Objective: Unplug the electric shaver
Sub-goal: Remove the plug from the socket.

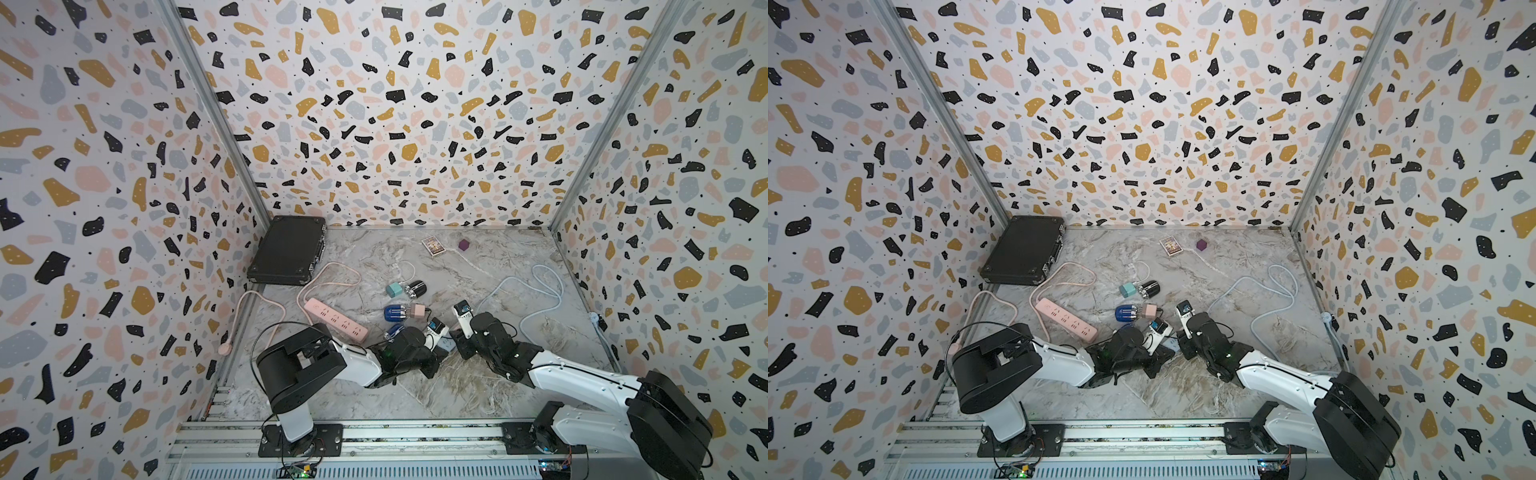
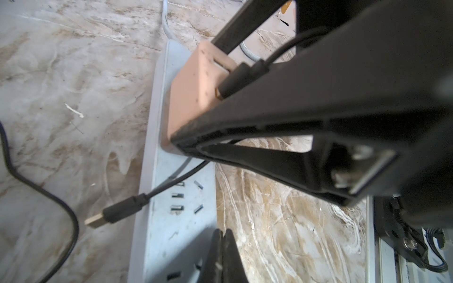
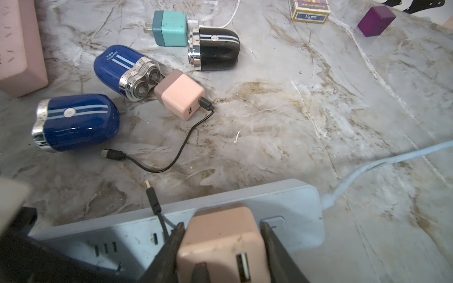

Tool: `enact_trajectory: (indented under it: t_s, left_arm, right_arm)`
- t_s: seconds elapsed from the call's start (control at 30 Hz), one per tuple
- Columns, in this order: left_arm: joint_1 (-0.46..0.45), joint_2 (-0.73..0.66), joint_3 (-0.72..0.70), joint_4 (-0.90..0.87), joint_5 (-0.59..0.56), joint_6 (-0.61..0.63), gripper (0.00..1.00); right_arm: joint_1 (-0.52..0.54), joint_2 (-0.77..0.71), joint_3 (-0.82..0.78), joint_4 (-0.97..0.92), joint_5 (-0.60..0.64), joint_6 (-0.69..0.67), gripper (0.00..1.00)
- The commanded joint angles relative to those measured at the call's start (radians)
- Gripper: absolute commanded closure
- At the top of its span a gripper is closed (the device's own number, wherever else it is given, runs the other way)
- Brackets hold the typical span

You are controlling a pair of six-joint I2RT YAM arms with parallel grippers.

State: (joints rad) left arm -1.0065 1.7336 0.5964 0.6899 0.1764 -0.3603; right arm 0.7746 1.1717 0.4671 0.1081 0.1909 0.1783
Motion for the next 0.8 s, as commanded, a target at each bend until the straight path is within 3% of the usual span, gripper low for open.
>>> enact_trajectory:
  t_s: [0.0,0.33,0.53,0.77]
  left_arm:
    - [0.006,0.014,-0.037,-0.142,-0.07,-0.001,1.0]
    - [0.004,-0.079,-0.055,-0.154,-0.112,0.041,1.0]
    - [0.001,-0.115,-0.071,-0.156,-0.187,0.075,1.0]
    - [-0.02,-0.059,-0.005,-0.225,-0.217,0.127,1.0]
  right_arm:
    - [0.004,0.025,0.049,0.023,0.018,0.009,1.0]
    - [0.004,0.195,0.064,0.076,-0.033,0.044,1.0]
    - [0.005,0.207,0.064,0.088,-0.049,0.054,1.0]
    - [0.005,0.199,0.07,0.077,-0.061,0.049,1.0]
